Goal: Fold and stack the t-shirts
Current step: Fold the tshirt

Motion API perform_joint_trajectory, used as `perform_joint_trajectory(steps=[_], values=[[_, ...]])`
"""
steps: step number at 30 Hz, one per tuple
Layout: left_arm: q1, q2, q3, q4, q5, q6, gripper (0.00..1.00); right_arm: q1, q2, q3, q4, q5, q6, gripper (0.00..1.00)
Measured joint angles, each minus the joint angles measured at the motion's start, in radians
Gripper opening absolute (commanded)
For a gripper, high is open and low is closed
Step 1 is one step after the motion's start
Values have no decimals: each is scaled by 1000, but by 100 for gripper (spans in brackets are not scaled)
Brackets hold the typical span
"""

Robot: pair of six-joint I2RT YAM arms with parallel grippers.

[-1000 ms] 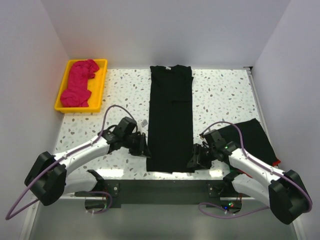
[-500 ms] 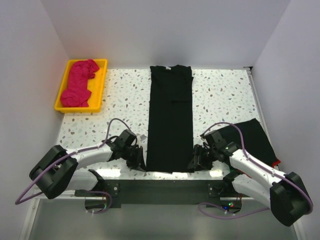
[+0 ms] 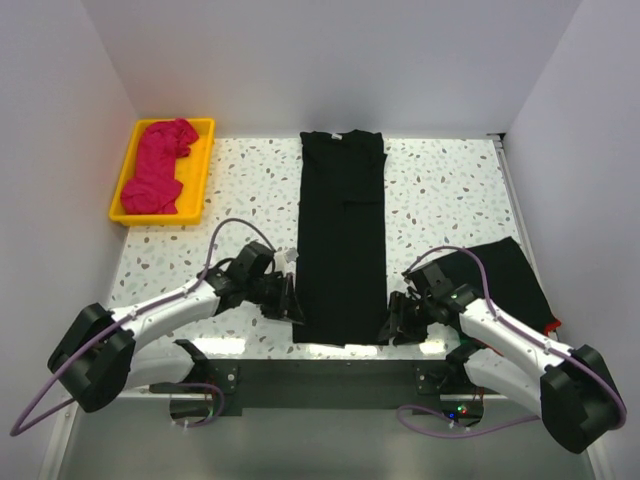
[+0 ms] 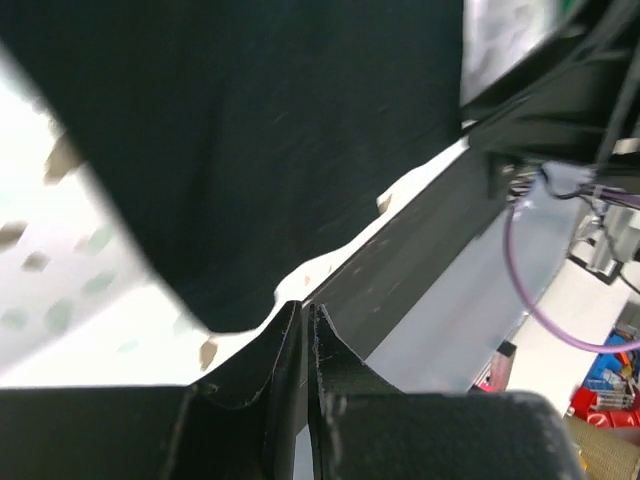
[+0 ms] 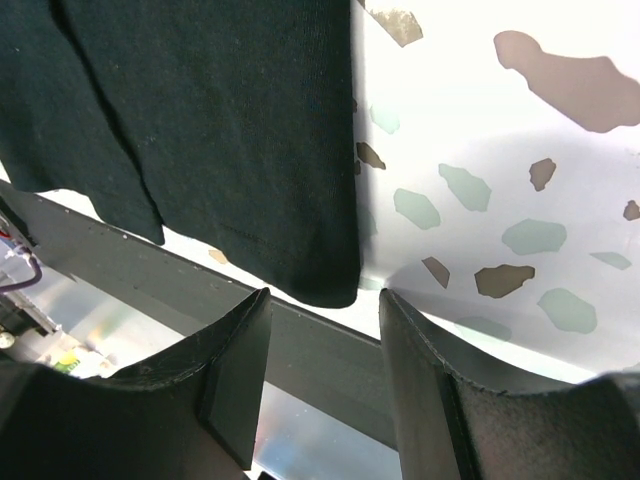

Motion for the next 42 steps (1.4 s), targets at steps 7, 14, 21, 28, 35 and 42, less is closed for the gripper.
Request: perform_joint_trajectory(steps=[7,14,21,28,35,42], values=[[-14,122,-19,161,42,-26,8,0,-10,0,-3,3,0,51],[-35,176,-124,204,61,-54,8,0,-10,-2,-2,6,0,51],[-35,169,-131,220,70,-53,8,0,8,-8,7,-2,0,51],[-35,64,-126,184,64,-50,14,0,24,-7,18,-12,1,48],[4,-24,-108,105,61,-24,33,0,31,-9,23,-9,10,43],[40,-27,-109,56,31,-14,40,0,27,-25,48,-14,43,41]])
